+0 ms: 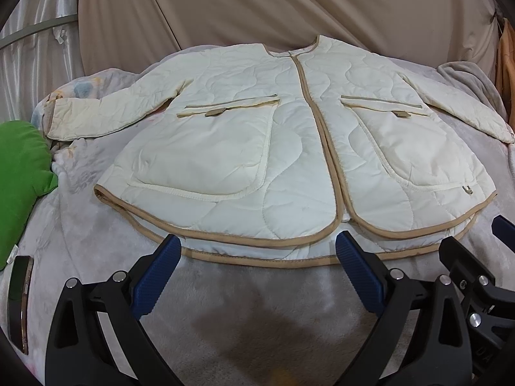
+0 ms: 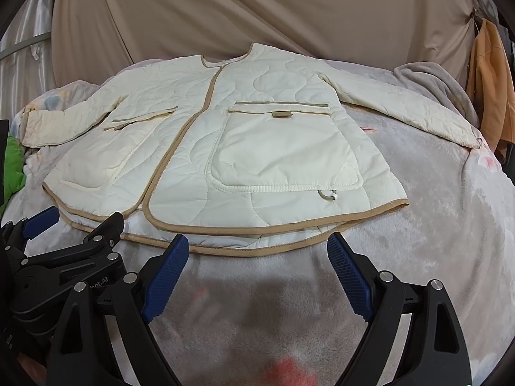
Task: Fold large clothes
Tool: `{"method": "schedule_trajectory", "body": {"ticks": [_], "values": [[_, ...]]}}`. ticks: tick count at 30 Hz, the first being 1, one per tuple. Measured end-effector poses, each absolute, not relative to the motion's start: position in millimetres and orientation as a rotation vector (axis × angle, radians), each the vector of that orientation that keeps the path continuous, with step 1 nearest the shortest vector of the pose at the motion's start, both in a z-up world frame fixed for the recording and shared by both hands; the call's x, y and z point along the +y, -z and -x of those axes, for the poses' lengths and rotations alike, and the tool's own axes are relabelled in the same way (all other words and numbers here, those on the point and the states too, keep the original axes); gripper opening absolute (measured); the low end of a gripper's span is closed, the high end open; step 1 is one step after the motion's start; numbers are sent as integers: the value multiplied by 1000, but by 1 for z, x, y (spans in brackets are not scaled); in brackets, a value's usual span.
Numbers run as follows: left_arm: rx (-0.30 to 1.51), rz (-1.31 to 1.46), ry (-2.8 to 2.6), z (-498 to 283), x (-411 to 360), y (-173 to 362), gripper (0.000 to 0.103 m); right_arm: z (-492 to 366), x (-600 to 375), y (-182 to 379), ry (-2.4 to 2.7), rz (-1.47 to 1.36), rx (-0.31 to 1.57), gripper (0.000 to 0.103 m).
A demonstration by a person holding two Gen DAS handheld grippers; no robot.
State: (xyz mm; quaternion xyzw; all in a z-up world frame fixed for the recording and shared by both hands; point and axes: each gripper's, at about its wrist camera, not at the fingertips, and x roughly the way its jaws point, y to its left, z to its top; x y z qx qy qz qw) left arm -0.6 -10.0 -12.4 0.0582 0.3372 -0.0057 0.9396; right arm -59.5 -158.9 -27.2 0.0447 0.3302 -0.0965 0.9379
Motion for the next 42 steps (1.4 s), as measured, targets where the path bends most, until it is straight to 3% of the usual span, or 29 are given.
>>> {"method": "schedule_trajectory", "body": {"ticks": [42], "values": [[687,-125,8,1,-5,13,94,59,-160,30,198,-90,685,86]]}}
